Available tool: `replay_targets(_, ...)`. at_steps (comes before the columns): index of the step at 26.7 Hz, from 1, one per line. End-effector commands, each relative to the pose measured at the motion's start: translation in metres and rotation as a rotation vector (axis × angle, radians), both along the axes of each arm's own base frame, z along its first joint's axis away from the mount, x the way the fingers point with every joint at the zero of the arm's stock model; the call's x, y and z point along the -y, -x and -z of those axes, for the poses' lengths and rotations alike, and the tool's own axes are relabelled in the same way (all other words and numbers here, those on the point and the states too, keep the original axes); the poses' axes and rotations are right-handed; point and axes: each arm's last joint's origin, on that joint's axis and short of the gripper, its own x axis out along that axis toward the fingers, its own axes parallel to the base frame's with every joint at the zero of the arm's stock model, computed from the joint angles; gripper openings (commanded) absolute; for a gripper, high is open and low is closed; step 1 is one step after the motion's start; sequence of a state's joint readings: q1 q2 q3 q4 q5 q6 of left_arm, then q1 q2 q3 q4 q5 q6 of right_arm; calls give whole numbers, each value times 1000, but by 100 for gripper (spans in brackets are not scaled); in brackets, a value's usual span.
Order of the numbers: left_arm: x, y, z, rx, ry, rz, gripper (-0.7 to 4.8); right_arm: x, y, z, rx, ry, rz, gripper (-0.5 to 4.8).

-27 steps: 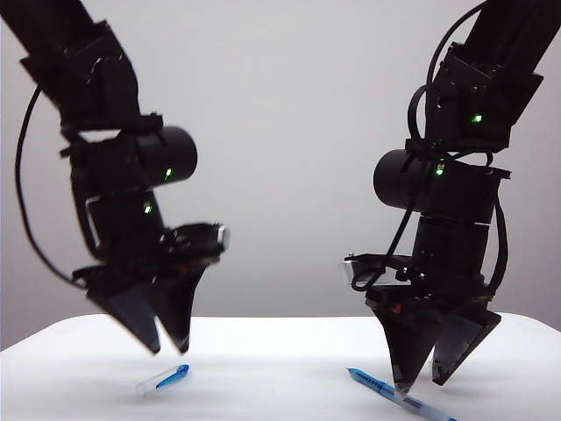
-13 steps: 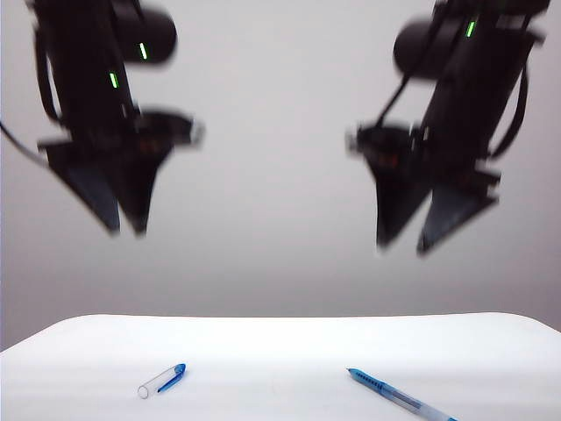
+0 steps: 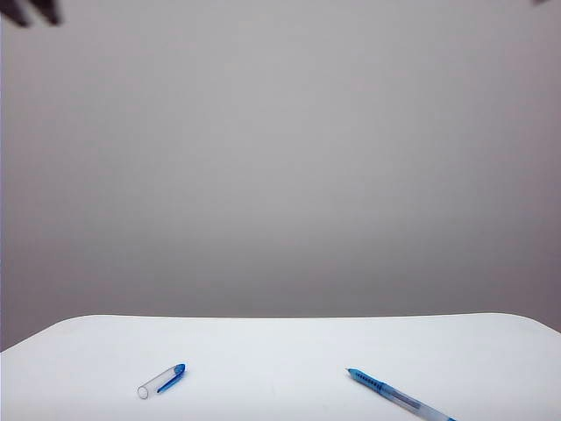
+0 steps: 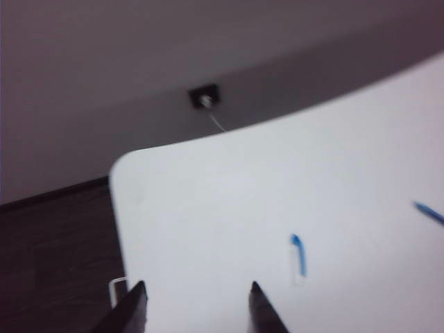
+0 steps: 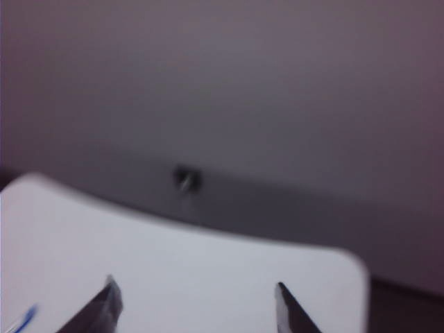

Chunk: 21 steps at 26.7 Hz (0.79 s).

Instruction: Pick up the pen and remove the cap.

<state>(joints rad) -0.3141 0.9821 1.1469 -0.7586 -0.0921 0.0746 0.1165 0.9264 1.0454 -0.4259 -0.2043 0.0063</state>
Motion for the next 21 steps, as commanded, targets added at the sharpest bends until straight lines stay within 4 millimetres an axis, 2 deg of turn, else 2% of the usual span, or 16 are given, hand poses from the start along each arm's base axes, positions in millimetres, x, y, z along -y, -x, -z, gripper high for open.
replay_targets(1, -26, 9, 6, 85, 87, -48, 187, 21, 28, -7, 156, -18, 114, 274)
replay_targets(4, -48, 23, 12, 123, 166, -59, 186, 35, 54, -1, 257, -19, 173, 250)
replay_targets(8, -64, 56, 14, 251, 188, -133, 183, 41, 86, 22, 314, -17, 217, 145)
replay_targets(10, -65, 72, 13, 331, 195, -161, 183, 39, 97, 34, 336, -26, 230, 100)
replay_targets(12, -62, 91, 18, 438, 234, -178, 177, 36, 111, 53, 359, -76, 235, 28)
replay_targets(16, -60, 105, 36, 510, 277, -195, 174, 34, 123, 71, 391, -156, 249, -5)
replay_targets(18, -60, 110, 51, 513, 286, -230, 174, 32, 127, 75, 410, -168, 243, -5)
replay_targets(19, -60, 114, 67, 507, 292, -233, 174, 31, 131, 78, 419, -199, 231, -6)
replay_targets(21, -58, 117, 86, 496, 344, -224, 174, 30, 136, 82, 420, -233, 230, -5)
